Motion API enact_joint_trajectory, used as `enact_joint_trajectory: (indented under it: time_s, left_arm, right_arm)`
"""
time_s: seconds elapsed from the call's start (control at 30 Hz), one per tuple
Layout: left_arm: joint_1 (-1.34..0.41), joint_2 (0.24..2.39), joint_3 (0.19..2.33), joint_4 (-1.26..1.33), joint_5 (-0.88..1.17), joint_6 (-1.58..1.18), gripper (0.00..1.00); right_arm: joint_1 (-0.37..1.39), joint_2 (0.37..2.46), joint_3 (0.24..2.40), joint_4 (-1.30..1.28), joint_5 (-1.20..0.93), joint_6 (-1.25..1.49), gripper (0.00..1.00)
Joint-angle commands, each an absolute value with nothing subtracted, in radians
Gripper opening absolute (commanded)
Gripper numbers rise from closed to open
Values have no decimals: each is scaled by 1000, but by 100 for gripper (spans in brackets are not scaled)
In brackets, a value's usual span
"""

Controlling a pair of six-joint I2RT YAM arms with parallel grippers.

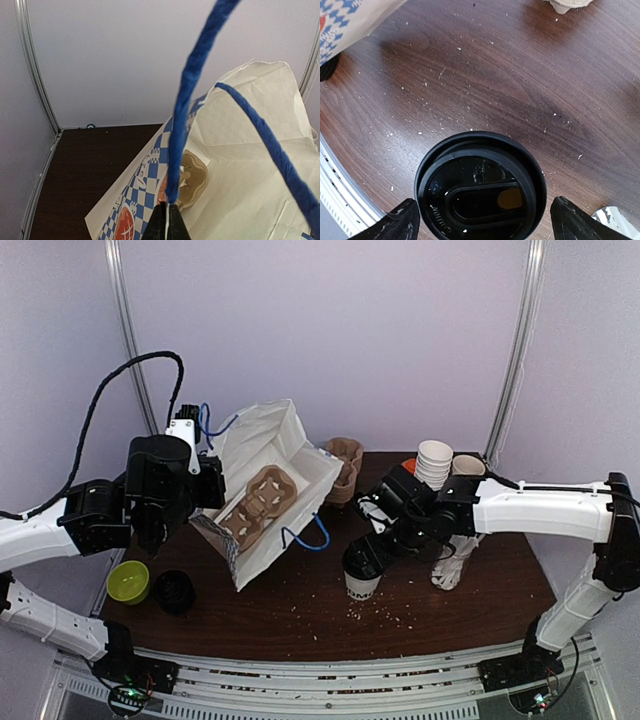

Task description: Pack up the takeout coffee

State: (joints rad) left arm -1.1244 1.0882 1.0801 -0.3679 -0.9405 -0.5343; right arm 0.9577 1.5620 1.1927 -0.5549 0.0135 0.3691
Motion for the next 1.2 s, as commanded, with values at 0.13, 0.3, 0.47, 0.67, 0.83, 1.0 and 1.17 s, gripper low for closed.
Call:
enact_joint_trajectory:
  time_s: [0.13,0.3,0.47,0.67,0.83,1.0,1.17]
  left_arm:
    - [-1117,1084,1076,-327,-944,-548,0]
    - [-1117,1088,1075,-325,-940,-547,0]
    - [-1117,1083,1069,-325,-939,-549,0]
    - [-1117,1079,1070,-328,-940,-551,0]
    - [-1117,1077,1070,-328,-942,-551,0]
    - [-1117,1081,1072,-324,-944,-550,0]
    - [-1117,1086,1075,-323,-945,-548,0]
  right_arm:
    - [961,1586,1239,-604,14,340,94]
    - [961,1602,1241,-615,12,334,91]
    - [961,1614,1235,-608,-1,334,85]
    - [961,1615,1225,-600,-24,337,72]
    - [962,1594,1215,-594,-21,342,58]
    - [962,1567,1210,-591,-11,351,47]
    - [962,1544,1210,-587,3,357,39]
